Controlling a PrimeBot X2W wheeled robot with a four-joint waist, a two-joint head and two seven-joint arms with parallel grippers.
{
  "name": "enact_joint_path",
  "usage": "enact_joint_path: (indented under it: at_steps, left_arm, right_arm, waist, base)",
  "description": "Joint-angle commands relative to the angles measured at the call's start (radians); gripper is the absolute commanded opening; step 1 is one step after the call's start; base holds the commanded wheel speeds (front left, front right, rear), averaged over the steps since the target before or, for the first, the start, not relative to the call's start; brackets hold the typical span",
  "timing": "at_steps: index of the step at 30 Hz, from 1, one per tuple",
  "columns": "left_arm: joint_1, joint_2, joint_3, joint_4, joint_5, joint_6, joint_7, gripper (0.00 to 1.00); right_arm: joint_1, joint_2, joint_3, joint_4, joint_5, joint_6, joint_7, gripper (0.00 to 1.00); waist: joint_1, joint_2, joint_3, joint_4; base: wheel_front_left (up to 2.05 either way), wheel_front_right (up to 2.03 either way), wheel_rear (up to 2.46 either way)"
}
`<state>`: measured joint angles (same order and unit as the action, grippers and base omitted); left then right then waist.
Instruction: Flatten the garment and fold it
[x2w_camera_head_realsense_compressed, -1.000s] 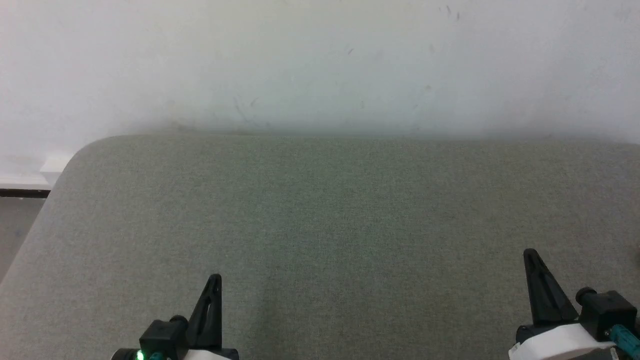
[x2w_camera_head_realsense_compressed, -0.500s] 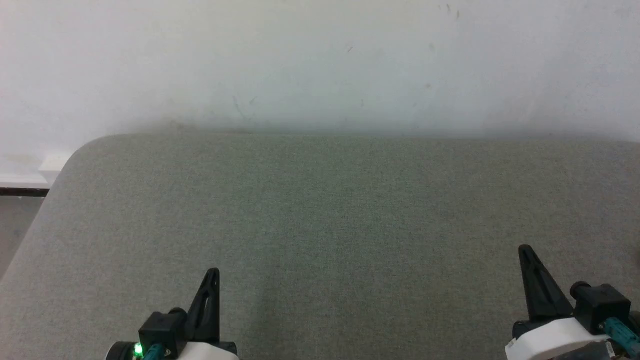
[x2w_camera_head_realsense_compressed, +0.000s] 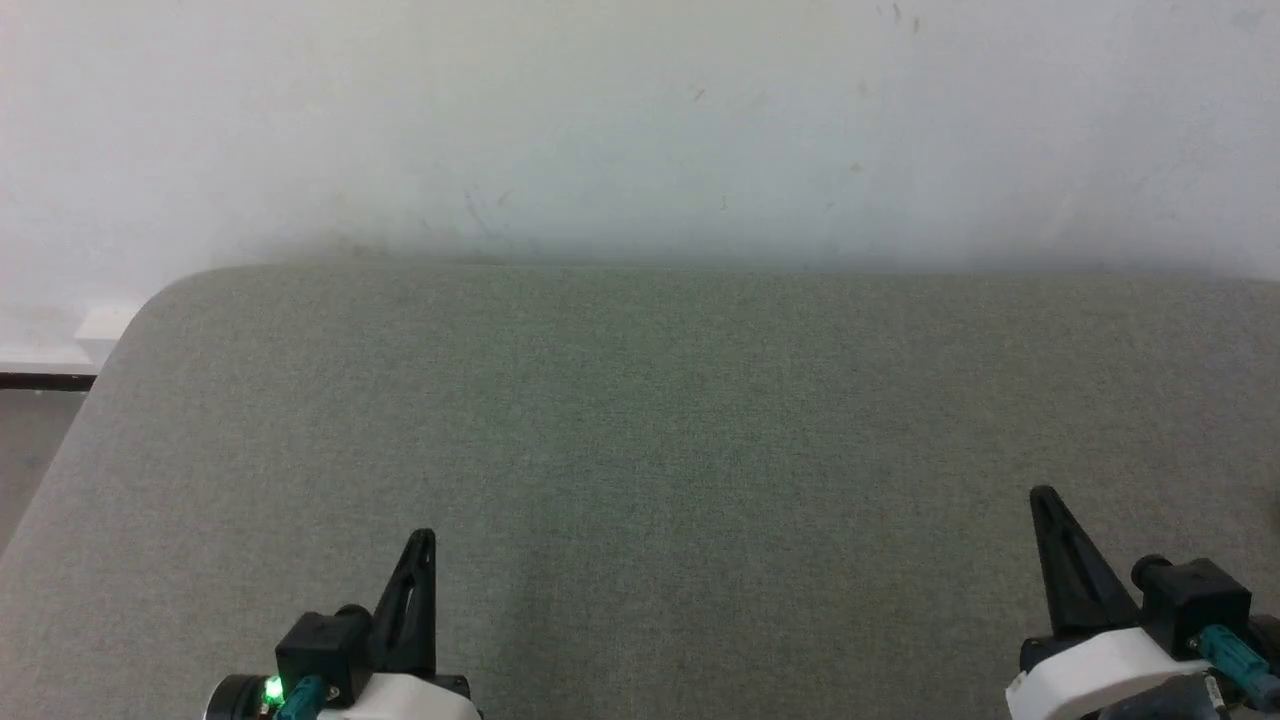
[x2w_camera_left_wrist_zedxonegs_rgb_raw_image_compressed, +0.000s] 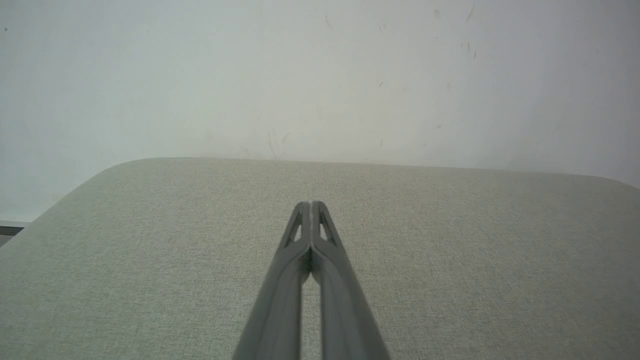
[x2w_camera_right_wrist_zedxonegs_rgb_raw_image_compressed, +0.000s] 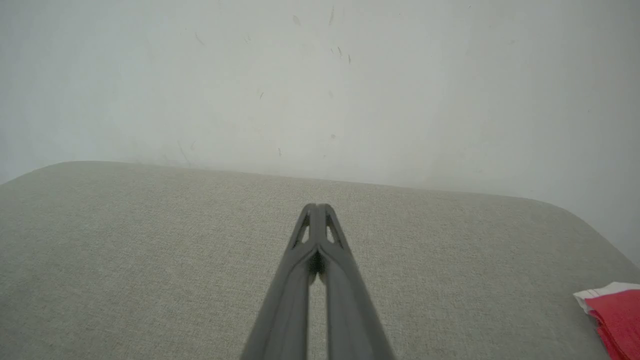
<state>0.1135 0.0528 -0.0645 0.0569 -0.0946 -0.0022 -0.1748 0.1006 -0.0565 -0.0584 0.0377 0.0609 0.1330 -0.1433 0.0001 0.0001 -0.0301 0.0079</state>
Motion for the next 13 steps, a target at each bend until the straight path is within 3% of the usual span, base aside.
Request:
enact_joint_path:
  at_steps: [1, 13]
  left_arm:
    - [-0.021, -0.001, 0.007, -0.007, 0.013, 0.001, 0.007, 0.0]
    - [-0.034, -0.001, 0.016, -0.014, 0.025, 0.001, 0.032, 0.0]
  right_arm:
    - [-0.018, 0.002, 0.004, -0.008, -0.008, -0.001, 0.005, 0.0]
    - [-0.03, 0.003, 0.012, -0.012, -0.016, -0.001, 0.025, 0.0]
  waist:
    - [-0.0001, -0.0001, 0.001, 0.0]
    - [-0.0001, -0.0001, 0.005, -0.001]
  base:
    - [0.0, 0.0, 0.0]
    - [0.0, 0.0, 0.0]
